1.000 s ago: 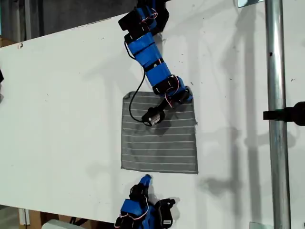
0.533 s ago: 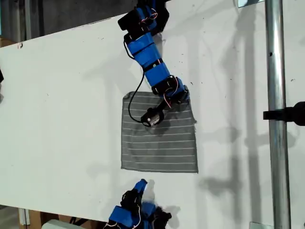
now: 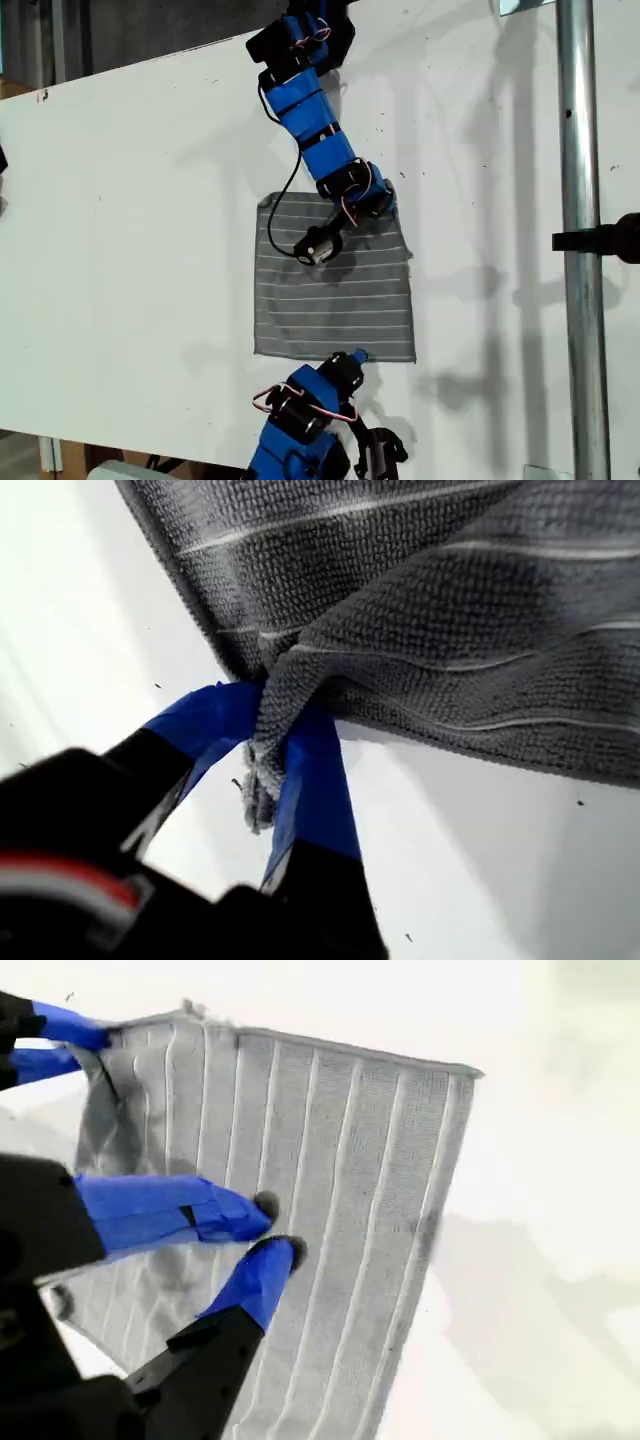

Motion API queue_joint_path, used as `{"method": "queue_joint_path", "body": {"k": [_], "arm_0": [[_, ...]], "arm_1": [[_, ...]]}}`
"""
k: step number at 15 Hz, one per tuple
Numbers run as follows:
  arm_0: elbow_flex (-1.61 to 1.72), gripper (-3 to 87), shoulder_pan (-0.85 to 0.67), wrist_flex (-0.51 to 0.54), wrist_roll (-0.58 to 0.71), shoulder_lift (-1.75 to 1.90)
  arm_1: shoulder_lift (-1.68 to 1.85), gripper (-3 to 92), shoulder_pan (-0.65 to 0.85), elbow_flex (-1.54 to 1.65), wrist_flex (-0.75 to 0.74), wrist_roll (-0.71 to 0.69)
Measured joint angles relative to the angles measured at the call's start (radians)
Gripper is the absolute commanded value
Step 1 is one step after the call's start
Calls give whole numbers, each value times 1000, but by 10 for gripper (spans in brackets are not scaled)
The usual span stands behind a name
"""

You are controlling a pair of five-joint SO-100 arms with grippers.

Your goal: Grasp corners of a towel and fold twice.

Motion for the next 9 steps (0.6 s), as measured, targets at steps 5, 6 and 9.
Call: {"method": "queue_joint_path", "body": {"k": [5, 6, 9], "arm_0": [[172, 421, 0, -114, 41, -3], [232, 424, 3, -193, 9, -38], [288, 414, 49, -334, -92, -176]], "arm_1": [[5, -2, 0, -2, -6, 0], [5, -2, 0, -2, -6, 0], [5, -2, 0, -2, -6, 0]]}}
